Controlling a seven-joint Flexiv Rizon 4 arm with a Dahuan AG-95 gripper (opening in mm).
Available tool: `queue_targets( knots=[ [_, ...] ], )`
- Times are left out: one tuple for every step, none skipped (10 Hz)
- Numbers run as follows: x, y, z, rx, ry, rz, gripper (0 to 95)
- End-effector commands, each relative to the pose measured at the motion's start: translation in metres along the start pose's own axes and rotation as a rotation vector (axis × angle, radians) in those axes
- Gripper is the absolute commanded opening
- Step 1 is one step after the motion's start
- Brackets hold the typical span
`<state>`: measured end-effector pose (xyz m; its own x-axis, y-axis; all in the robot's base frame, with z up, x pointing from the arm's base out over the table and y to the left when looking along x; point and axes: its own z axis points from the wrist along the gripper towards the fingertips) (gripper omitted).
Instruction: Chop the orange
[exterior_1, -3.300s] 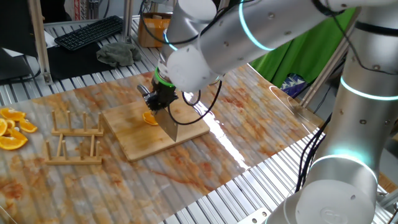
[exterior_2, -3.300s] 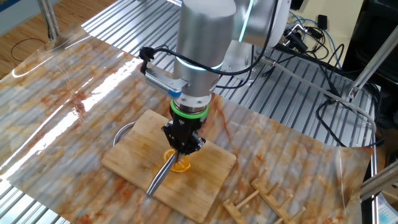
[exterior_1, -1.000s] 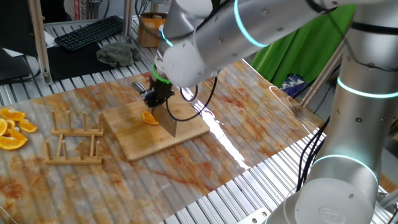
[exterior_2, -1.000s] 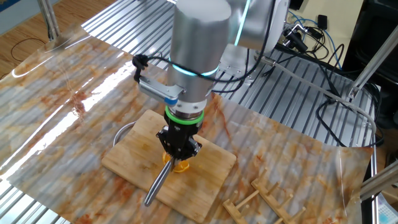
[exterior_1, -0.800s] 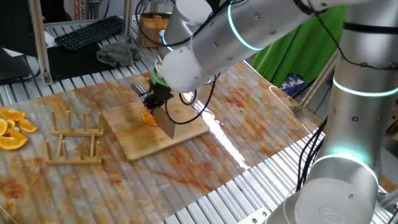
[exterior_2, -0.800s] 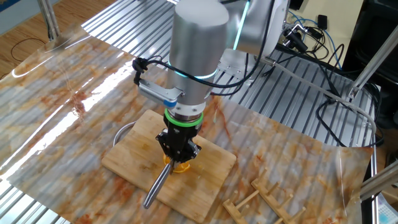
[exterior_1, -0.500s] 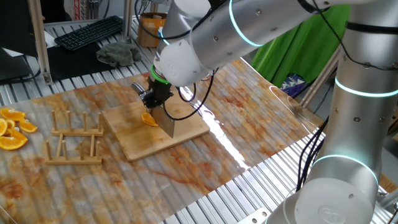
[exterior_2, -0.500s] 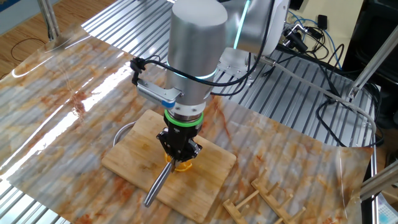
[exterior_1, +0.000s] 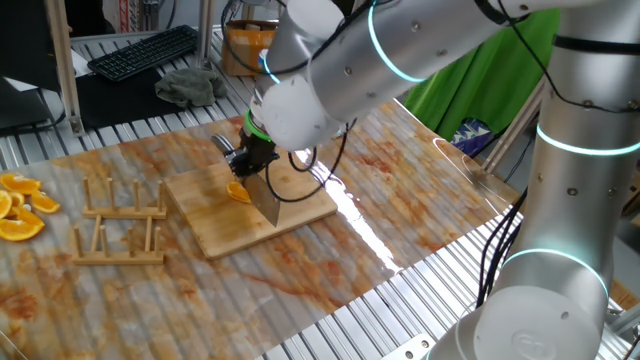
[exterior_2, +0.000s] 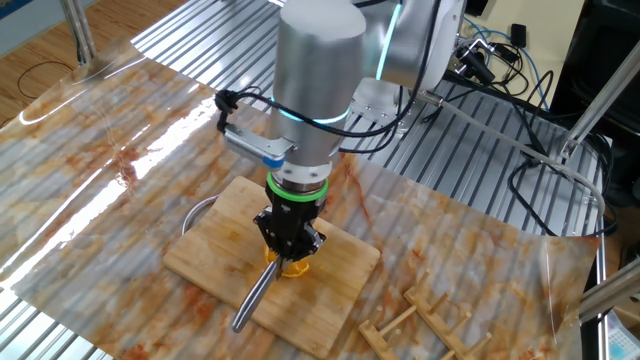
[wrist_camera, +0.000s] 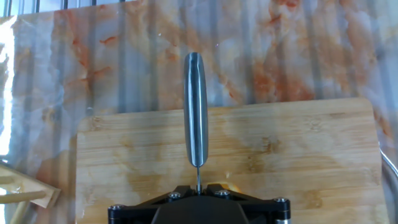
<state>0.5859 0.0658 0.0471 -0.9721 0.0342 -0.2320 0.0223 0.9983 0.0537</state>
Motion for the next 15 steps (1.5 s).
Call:
queue_targets(
  knots=[
    [0.003,0.001,-0.014,-0.009,0.035,0.004,0.0],
    [0.007,0.002,-0.008,-0.01,0.012,0.01,0.0],
    [0.01,0.002,-0.003,-0.014,0.001,0.011,0.0],
    [0.013,0.003,0.005,-0.027,-0.006,0.012,0.0],
    [0.016,0.003,0.007,-0.027,-0.011,0.012,0.0],
    [0.016,0.004,0.004,-0.027,0.003,0.014,0.0],
    [0.015,0.004,-0.001,-0.027,0.0,0.016,0.0],
    [0.015,0.005,-0.001,-0.022,-0.001,0.015,0.0],
    [0.016,0.005,-0.001,-0.023,0.004,0.017,0.0],
    [0.017,0.005,-0.001,-0.024,0.002,0.016,0.0],
    [0.017,0.005,0.0,-0.024,-0.003,0.019,0.0],
    [0.021,0.006,0.002,-0.025,-0.015,0.022,0.0],
    [0.025,0.007,0.002,-0.021,-0.013,0.025,0.0],
    [0.026,0.008,-0.003,-0.012,-0.008,0.025,0.0],
    [0.025,0.008,-0.007,-0.012,0.001,0.022,0.0]
  ],
)
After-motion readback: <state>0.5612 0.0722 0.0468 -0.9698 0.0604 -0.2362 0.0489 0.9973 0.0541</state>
